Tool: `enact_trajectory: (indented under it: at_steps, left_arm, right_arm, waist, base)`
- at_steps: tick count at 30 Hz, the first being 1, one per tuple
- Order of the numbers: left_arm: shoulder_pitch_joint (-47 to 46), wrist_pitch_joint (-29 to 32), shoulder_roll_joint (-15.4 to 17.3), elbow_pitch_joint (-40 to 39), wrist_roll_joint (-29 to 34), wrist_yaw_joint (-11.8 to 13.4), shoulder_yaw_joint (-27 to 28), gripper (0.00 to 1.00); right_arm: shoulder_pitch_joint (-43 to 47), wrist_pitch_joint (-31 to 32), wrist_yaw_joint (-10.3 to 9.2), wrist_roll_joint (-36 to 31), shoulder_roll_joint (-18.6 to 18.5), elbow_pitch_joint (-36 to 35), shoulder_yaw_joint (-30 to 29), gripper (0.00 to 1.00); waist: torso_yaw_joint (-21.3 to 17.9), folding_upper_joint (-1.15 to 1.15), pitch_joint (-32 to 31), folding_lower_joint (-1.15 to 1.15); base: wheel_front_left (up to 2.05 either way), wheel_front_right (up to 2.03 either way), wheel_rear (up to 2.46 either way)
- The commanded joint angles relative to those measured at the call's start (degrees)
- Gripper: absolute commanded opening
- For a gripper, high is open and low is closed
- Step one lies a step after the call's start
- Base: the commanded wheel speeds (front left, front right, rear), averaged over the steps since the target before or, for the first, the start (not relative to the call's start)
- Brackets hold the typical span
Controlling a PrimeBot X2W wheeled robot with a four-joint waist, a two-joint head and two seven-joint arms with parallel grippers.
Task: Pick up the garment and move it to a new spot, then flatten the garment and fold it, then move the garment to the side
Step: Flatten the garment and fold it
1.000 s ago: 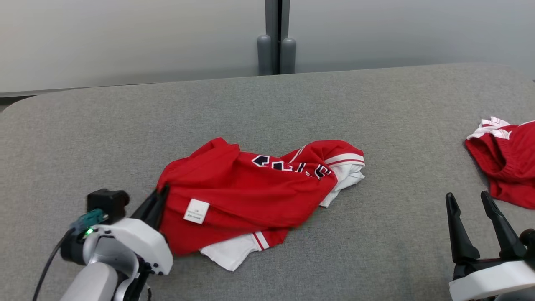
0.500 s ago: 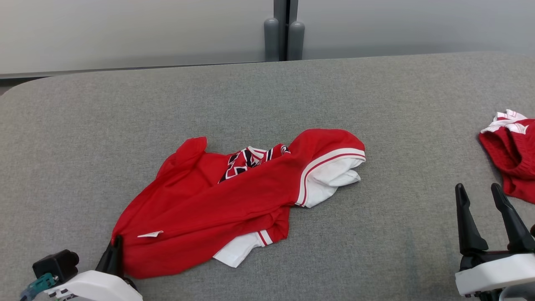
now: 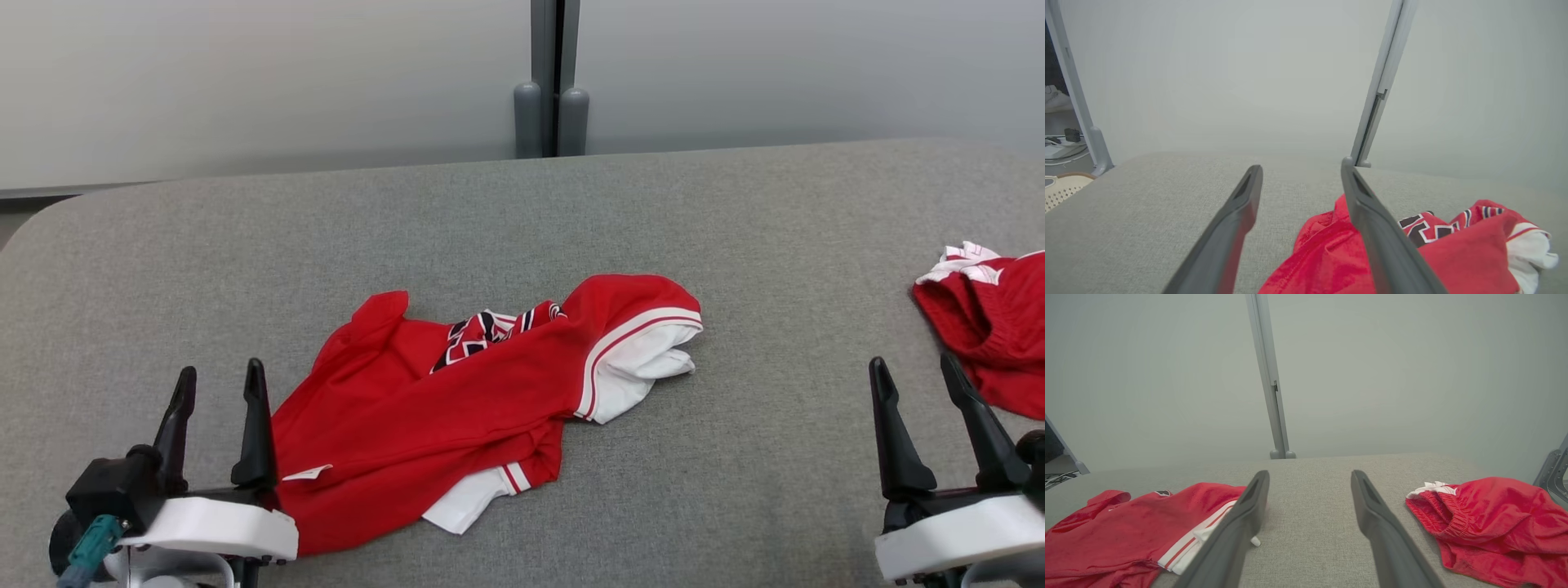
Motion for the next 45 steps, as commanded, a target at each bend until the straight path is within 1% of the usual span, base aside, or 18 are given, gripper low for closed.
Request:
enact_trajectory:
  at_steps: [1,5,8,12,16,21,25,28,33,34,35,39,42,43,44,45]
  left_arm:
    - [0.2,-0.3,0.4,-1.4,1.9,0.6,0.0,1.0]
    - [2.1,-0.2,0.9,-5.4,5.9,2.3,-1.1,1.0]
    - [3.6,0.8,1.2,-6.9,6.9,3.3,-1.8,1.0]
    - [4.9,1.8,1.3,-8.4,6.8,4.0,-2.0,1.0]
    - [5.7,3.0,1.5,-9.4,6.5,4.2,-2.4,1.0]
    - [5.4,3.2,1.6,-10.5,5.7,3.6,-2.5,1.0]
    - [4.6,3.4,1.6,-11.1,5.2,3.3,-2.5,1.0]
    - [3.3,3.3,1.5,-11.7,5.1,3.2,-2.7,1.0]
    - [0.9,2.7,0.8,-12.9,6.0,2.9,-3.6,1.0]
    - [0.9,2.7,0.8,-12.9,6.0,2.9,-3.6,1.0]
    - [0.3,2.5,0.4,-13.0,6.0,2.8,-3.9,1.0]
    - [-1.9,1.7,-0.7,-12.6,6.5,2.2,-5.3,1.0]
    - [-3.2,1.2,-1.5,-11.9,6.8,1.7,-5.8,1.0]
    - [-3.8,0.9,-1.9,-11.3,6.9,1.5,-6.1,1.0]
    - [-4.1,0.8,-2.1,-11.2,7.1,1.5,-6.1,1.0]
    - [-4.3,0.7,-2.1,-11.1,7.2,1.4,-6.0,1.0]
  right_arm:
    - [0.7,0.0,-0.01,-0.3,-0.2,-0.4,0.3,1.0]
    - [2.1,0.6,-0.02,-0.6,-0.3,-0.9,1.0,1.0]
    - [2.9,0.6,-0.02,-0.6,-0.3,-0.9,1.4,1.0]
    - [3.2,0.3,-0.02,-0.4,-0.1,-0.7,1.7,1.0]
    - [3.2,0.2,-0.02,-0.1,-0.3,-0.6,1.7,1.0]
    - [2.9,0.0,-0.02,-0.1,-0.8,-0.5,1.3,1.0]
    - [2.9,0.4,-0.02,0.2,-1.8,0.2,1.5,1.0]
    - [2.1,0.6,-0.02,1.1,-3.6,1.4,3.3,1.0]
    - [-0.8,0.9,-0.02,3.0,-7.9,5.9,8.1,1.0]
    - [-0.8,0.9,-0.02,3.0,-7.9,5.9,8.1,1.0]
    - [-1.7,0.7,-0.02,3.3,-8.8,7.0,9.0,1.0]
    - [-6.1,0.0,-0.02,3.9,-11.9,13.0,13.1,1.0]
    - [-9.8,-0.3,-0.02,3.1,-14.1,18.1,16.2,1.0]
    - [-12.1,-0.7,-0.03,2.4,-14.9,21.3,17.8,1.0]
    - [-13.0,-0.8,-0.02,2.0,-15.2,22.9,18.6,1.0]
    - [-13.9,-1.2,-0.02,1.9,-15.4,24.1,19.2,0.91]
  waist:
    - [-0.2,0.0,-1.1,0.0]
    - [-0.6,0.0,-2.7,0.0]
    - [-0.6,0.0,-3.5,0.0]
    - [-0.6,0.0,-3.8,0.0]
    - [-0.5,0.0,-3.9,0.0]
    - [0.1,0.0,-3.6,0.0]
    - [1.6,0.0,-2.8,0.0]
    - [3.6,0.0,-1.3,0.0]
    - [8.4,0.0,2.8,0.0]
    - [8.4,0.0,2.8,0.0]
    - [9.6,0.0,3.6,0.0]
    - [13.4,0.0,6.1,0.0]
    - [15.1,0.0,7.0,0.0]
    - [15.7,0.0,7.3,0.0]
    - [15.8,0.0,7.3,0.0]
    - [15.9,0.0,7.4,0.0]
  base:
    - [0.0,0.0,0.0]
    - [0.0,0.0,0.0]
    - [0.0,0.0,0.0]
    - [0.0,0.0,0.0]
    - [0.0,0.0,0.0]
    - [0.0,0.0,0.0]
    - [0.0,0.0,0.0]
    - [0.0,0.0,0.0]
    - [0.0,0.0,0.0]
    - [0.0,0.0,0.0]
    - [0.0,0.0,0.0]
    - [0.0,0.0,0.0]
    - [0.0,0.0,0.0]
    - [0.0,0.0,0.0]
    - [0.0,0.0,0.0]
    - [0.0,0.0,0.0]
